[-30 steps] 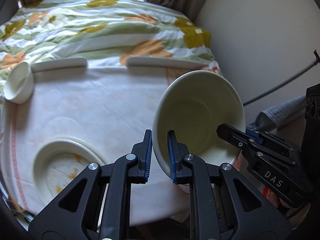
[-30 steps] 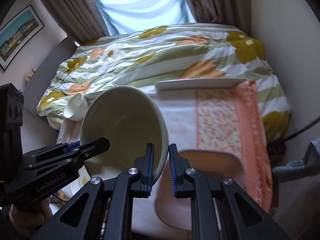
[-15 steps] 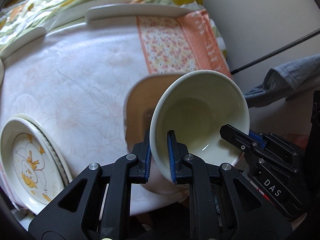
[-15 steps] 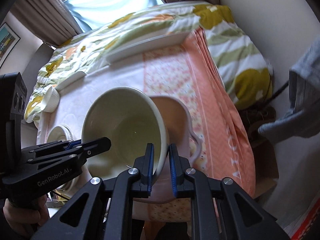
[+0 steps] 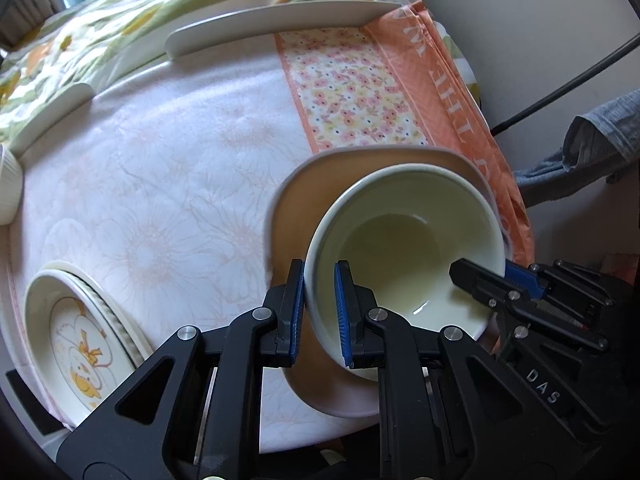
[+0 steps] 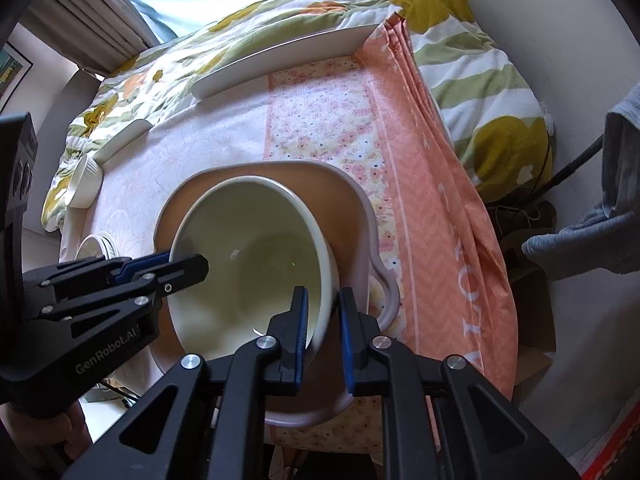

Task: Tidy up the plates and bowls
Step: 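Carry the cream bowl and lower it into the pink dish, then open both grippers and move them toward the small white bowl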

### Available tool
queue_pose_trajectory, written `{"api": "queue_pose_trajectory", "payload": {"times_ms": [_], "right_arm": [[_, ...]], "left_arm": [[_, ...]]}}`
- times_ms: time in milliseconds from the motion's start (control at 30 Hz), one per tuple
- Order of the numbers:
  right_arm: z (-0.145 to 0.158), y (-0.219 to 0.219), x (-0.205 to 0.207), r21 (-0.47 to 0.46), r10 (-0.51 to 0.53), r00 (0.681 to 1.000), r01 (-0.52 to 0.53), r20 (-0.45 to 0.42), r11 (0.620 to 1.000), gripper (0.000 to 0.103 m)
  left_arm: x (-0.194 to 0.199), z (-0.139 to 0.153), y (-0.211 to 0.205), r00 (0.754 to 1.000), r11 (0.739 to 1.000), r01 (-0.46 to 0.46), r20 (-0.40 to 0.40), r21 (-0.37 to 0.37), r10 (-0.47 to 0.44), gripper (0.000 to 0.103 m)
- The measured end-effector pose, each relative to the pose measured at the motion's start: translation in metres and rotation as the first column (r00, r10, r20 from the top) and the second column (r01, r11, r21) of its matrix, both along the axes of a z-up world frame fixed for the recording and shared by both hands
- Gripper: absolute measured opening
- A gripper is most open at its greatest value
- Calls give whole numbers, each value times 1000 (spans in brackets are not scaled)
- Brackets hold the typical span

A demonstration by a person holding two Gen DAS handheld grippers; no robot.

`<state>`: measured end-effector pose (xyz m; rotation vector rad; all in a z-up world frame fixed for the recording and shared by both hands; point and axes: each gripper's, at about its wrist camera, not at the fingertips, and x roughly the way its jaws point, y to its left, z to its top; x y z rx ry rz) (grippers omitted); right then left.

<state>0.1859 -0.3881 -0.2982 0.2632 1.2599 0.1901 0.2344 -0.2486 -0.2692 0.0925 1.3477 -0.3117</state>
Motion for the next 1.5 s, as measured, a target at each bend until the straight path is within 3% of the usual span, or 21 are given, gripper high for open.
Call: {"api": "queue_pose_trajectory", "payload": {"times_ms": [433,733,933,1133,1200,1233,1267,1300,1333,1500], "right_arm": [[7,16,9,-132,79,996,-84,-44,988,14],[19,7,5,-111,53,998,-54,-16,992,14],[37,4,-2,-91,39,999,-37,24,995,14],[60,26,-5,-82,109,991,-102,79,991,14],[66,35,-5,-75,134,986,-126,100,989,19],[70,41,-4,-71,151,982,-143,113,987,35],[74,48,-2,-64,173,976,-166,131,984,66],[78,53,-1,-59,191,970,-184,150,981,81],[83,61,1,-60,214,960,-206,181,977,97],[103,101,10,-116,318,901,-296,294,948,97]], "left_arm": [[2,3,0,1000,1000,-7,11,6,7,13],[-4,13,2,999,1000,-13,35,-4,13,13],[-9,38,15,995,999,-39,87,-35,41,13],[-20,85,49,973,992,-111,195,-69,122,13],[-21,96,62,965,989,-139,216,-58,148,20],[-22,101,71,959,985,-163,226,-55,171,40],[-23,107,83,950,979,-192,239,-60,201,78],[-25,112,94,939,973,-220,257,-67,230,95],[-31,121,111,915,961,-262,294,-89,277,103],[-38,135,173,864,916,-390,306,-97,400,103]]}}
